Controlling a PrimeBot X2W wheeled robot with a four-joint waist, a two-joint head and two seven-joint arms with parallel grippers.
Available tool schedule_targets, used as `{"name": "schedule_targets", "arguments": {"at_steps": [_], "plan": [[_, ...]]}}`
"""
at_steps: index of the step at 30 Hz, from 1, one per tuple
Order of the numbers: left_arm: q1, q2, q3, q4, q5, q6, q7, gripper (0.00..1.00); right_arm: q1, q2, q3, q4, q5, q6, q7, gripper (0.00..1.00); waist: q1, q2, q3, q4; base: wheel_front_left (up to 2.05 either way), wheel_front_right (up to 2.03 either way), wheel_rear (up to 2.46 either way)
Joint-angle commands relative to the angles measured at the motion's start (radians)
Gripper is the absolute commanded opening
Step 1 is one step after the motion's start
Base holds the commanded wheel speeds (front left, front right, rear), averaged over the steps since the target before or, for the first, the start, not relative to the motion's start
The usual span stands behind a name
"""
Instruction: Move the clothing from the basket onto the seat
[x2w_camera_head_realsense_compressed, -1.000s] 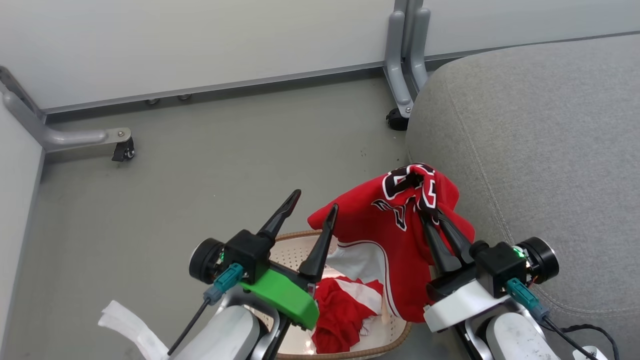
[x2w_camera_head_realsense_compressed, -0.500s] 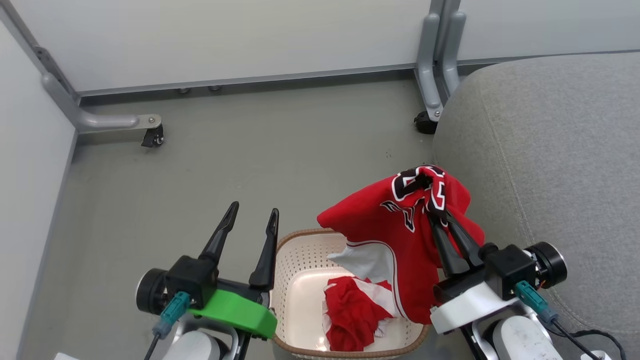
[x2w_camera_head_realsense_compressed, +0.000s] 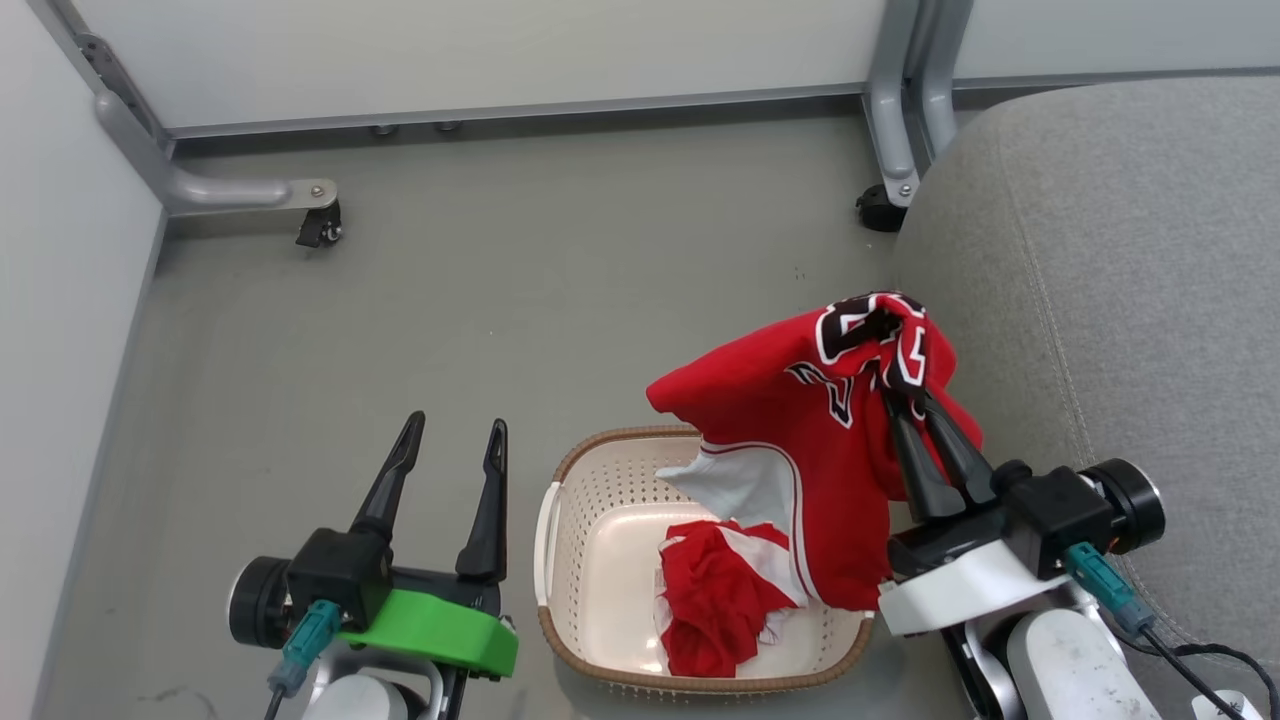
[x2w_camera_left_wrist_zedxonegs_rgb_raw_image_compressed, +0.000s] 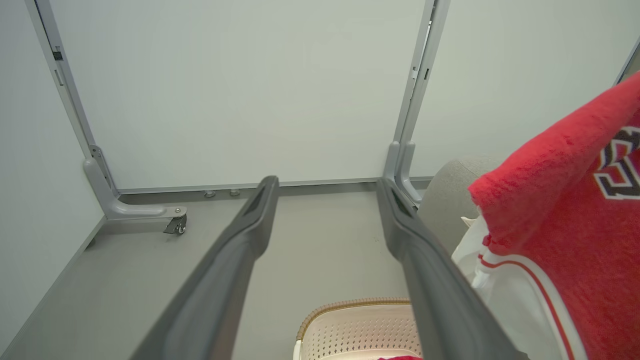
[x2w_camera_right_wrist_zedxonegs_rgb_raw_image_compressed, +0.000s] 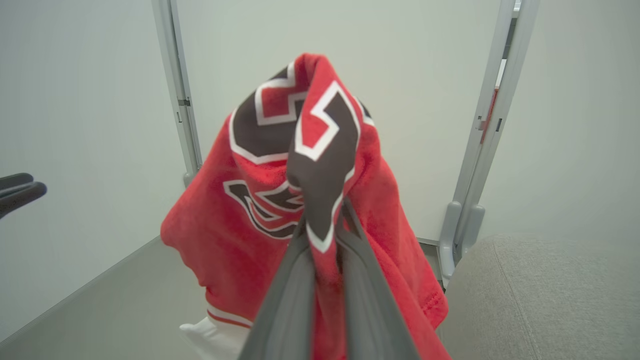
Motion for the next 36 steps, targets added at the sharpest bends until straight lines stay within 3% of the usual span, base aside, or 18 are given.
{"name": "schedule_targets", "arguments": {"at_steps": [1, 12, 25, 31, 36], "plan": [[0.012, -0.002, 0.015, 0.000, 0.019, -0.010, 0.000, 1.00, -0.013, -0.003, -0.010, -0.012, 0.005, 0.000, -0.003, 0.00, 0.0000, 0.0000, 0.022, -0.029, 0.00, 0.00, 0.00], [-0.005, -0.016, 0.077, 0.010, 0.081, -0.056, 0.000, 1.00, -0.020, -0.002, -0.083, -0.059, 0.019, 0.000, -0.003, 0.00, 0.0000, 0.0000, 0.064, -0.192, 0.00, 0.00, 0.00], [-0.017, 0.009, 0.099, 0.024, 0.123, -0.086, 0.000, 1.00, 0.008, -0.002, -0.144, -0.104, 0.067, 0.000, -0.003, 0.00, 0.0000, 0.0000, 0.099, -0.449, 0.00, 0.00, 0.00], [-0.035, 0.025, 0.086, 0.024, 0.138, -0.093, 0.002, 1.00, 0.001, -0.001, -0.182, -0.129, 0.088, 0.000, -0.003, 0.00, 0.0000, 0.0000, 0.140, -0.515, 0.00, 0.00, 0.00], [-0.063, 0.049, 0.075, -0.004, 0.149, -0.099, 0.025, 1.00, -0.061, -0.002, -0.238, -0.149, 0.109, 0.000, -0.003, 0.00, 0.0000, 0.0000, 0.219, -0.526, 0.00, 0.00, 0.00]]}}
